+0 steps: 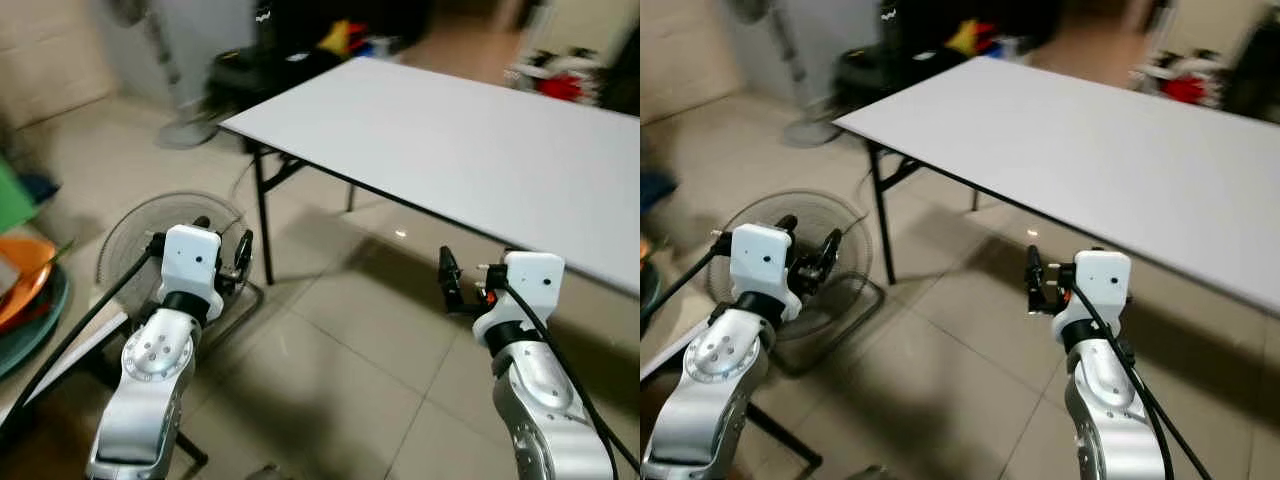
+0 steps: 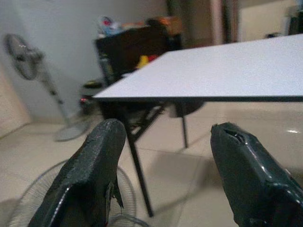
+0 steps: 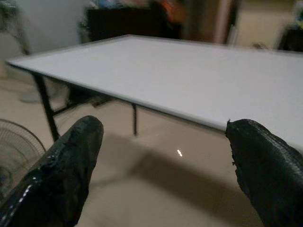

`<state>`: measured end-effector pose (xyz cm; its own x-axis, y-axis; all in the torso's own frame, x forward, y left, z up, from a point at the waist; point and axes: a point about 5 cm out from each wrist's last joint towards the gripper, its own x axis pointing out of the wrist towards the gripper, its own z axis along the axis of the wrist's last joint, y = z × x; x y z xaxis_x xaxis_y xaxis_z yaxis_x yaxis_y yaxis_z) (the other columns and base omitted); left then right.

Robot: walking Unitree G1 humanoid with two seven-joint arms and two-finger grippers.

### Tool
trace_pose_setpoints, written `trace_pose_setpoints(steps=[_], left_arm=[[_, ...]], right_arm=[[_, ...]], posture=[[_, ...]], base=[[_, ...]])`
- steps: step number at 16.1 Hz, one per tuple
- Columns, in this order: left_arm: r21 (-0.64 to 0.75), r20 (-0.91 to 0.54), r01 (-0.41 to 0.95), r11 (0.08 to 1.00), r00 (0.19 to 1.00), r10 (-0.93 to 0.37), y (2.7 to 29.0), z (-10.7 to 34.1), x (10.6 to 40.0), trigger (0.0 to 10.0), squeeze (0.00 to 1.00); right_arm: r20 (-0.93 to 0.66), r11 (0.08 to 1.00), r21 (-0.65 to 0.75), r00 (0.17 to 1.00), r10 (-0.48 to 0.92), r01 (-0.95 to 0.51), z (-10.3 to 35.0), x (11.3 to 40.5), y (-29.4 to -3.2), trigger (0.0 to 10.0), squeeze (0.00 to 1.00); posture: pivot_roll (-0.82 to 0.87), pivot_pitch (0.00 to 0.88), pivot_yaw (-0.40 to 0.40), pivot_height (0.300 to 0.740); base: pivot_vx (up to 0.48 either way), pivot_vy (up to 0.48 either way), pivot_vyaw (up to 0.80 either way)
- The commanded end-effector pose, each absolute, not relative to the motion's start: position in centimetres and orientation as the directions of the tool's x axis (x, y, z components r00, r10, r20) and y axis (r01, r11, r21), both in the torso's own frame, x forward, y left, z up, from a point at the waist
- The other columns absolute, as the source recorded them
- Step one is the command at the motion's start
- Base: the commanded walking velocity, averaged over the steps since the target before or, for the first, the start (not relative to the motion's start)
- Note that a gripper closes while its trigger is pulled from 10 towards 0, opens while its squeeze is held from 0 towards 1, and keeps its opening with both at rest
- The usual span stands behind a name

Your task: Setting the table

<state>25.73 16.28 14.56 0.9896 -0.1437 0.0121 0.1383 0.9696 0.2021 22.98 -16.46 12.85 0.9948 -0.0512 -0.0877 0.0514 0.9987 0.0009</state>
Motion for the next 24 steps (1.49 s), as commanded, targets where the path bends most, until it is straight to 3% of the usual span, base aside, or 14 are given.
trace_pose_setpoints(steps=[1, 6, 10, 15, 24], left_arm=[[0.211, 0.017, 0.124, 0.970, 0.991, -0.130, 16.5, 14.8, 25.8, 10.0, 0.00], [0.213, 0.024, 0.123, 0.969, 0.991, -0.132, 16.4, 15.0, 25.8, 10.0, 0.00], [0.195, 0.030, 0.121, 0.973, 0.991, -0.129, 16.3, 15.2, 25.7, 10.0, 0.00], [0.189, 0.090, 0.110, 0.976, 0.988, -0.129, 16.2, 16.9, 25.9, 10.0, 0.00], [0.213, 0.139, 0.149, 0.966, 0.974, -0.181, 15.7, 18.4, 26.1, 10.0, 0.00]], right_arm=[[-0.084, 0.999, 0.014, 0.996, -0.033, 0.035, 13.1, 23.2, -16.1, 10.0, 1.00], [-0.092, 0.999, 0.027, 0.995, -0.033, 0.036, 13.1, 23.3, -16.2, 10.0, 1.00], [-0.090, 0.999, 0.034, 0.996, -0.023, 0.026, 13.3, 23.4, -16.3, 10.0, 1.00], [-0.049, 0.992, 0.096, 0.995, 0.086, -0.081, 14.3, 23.7, -15.2, 10.0, 1.00], [0.009, 0.991, 0.110, 0.997, 0.074, -0.075, 15.9, 23.9, -16.2, 10.0, 1.00]], posture=[[0.03, 0.020, 0.030, 0.740], [0.03, 0.020, 0.030, 0.740], [0.03, 0.020, 0.031, 0.740], [0.04, 0.016, 0.026, 0.740], [0.05, 0.016, 0.034, 0.740]], base=[[0.000, 0.266, 0.00], [0.000, 0.157, 0.00], [0.000, 0.000, 0.80], [0.000, 0.000, 0.80], [0.000, 0.000, 0.80]])
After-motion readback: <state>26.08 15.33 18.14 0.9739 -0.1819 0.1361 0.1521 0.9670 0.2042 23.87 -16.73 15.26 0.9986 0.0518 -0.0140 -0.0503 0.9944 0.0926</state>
